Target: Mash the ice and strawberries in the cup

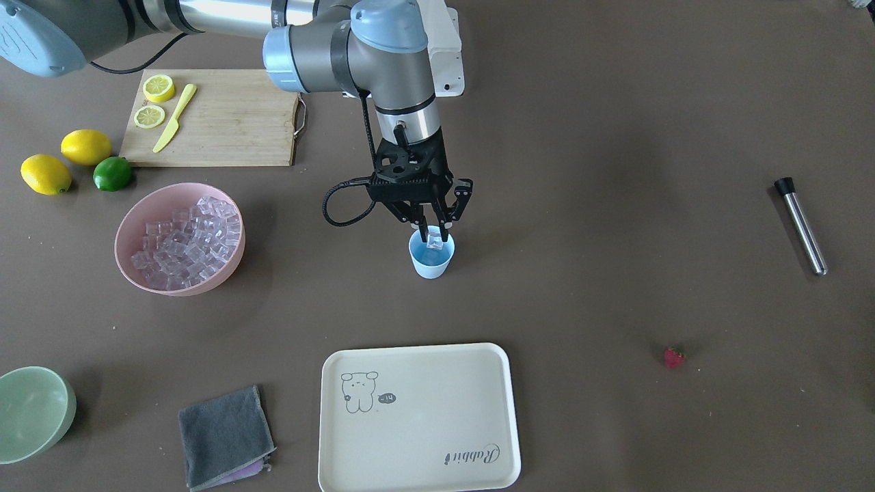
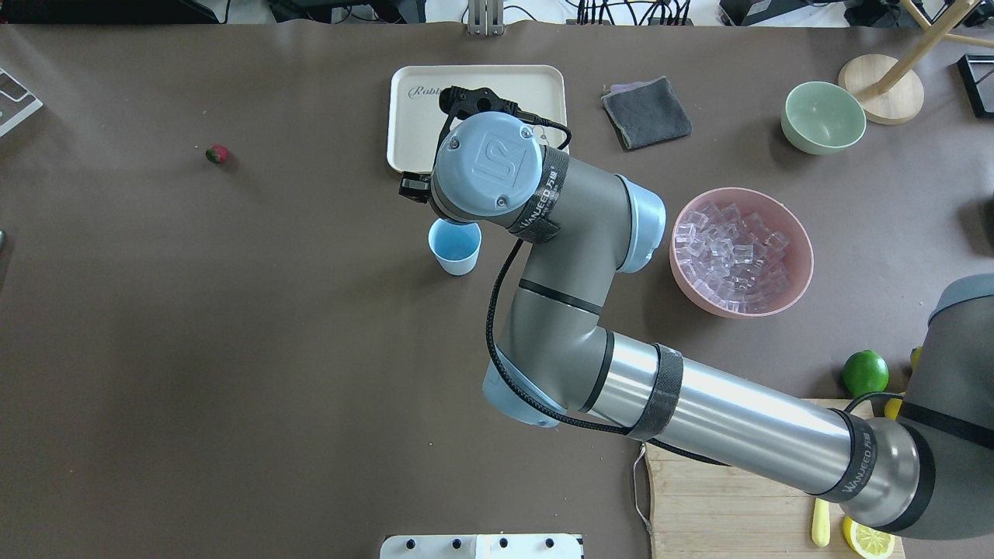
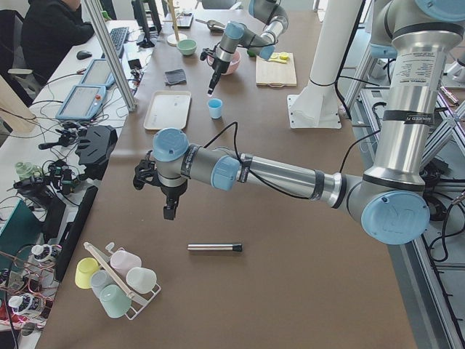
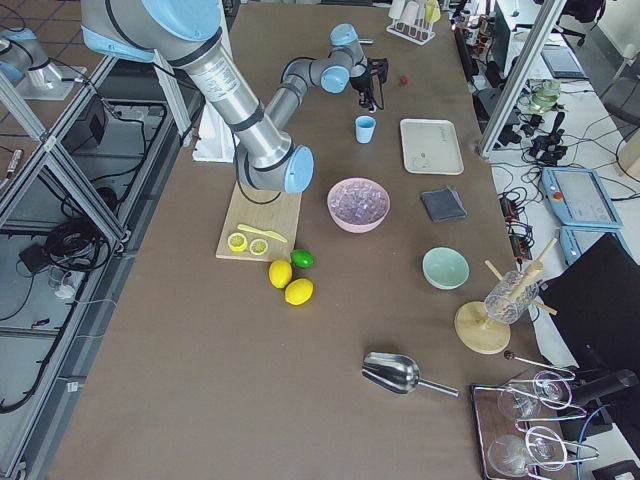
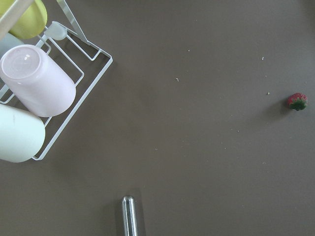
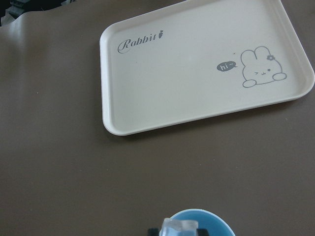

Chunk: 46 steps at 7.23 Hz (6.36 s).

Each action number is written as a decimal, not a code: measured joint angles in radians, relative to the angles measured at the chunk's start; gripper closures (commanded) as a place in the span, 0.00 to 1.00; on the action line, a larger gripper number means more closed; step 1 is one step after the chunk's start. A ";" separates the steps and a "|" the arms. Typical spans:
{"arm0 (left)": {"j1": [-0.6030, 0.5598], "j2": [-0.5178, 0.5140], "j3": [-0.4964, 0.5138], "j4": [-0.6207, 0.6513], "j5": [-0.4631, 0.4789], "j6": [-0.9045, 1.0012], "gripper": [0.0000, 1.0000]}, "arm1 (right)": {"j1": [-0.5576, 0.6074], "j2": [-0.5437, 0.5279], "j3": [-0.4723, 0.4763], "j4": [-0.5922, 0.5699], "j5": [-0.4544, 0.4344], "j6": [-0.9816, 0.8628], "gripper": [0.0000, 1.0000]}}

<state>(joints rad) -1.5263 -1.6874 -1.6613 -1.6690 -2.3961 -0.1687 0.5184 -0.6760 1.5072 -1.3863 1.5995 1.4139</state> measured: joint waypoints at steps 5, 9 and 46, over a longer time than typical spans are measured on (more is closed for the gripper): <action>0.000 0.000 0.009 0.000 0.000 0.000 0.02 | -0.007 -0.008 -0.011 0.007 -0.005 -0.023 0.02; 0.005 0.002 0.012 -0.001 0.000 0.003 0.02 | 0.172 -0.220 0.138 0.001 0.264 -0.615 0.02; 0.006 0.004 -0.033 0.000 0.003 -0.047 0.02 | 0.303 -0.505 0.182 -0.001 0.470 -1.239 0.32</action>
<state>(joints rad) -1.5202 -1.6836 -1.6939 -1.6690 -2.3930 -0.2159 0.8210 -1.1814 1.6889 -1.3872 2.0690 0.1749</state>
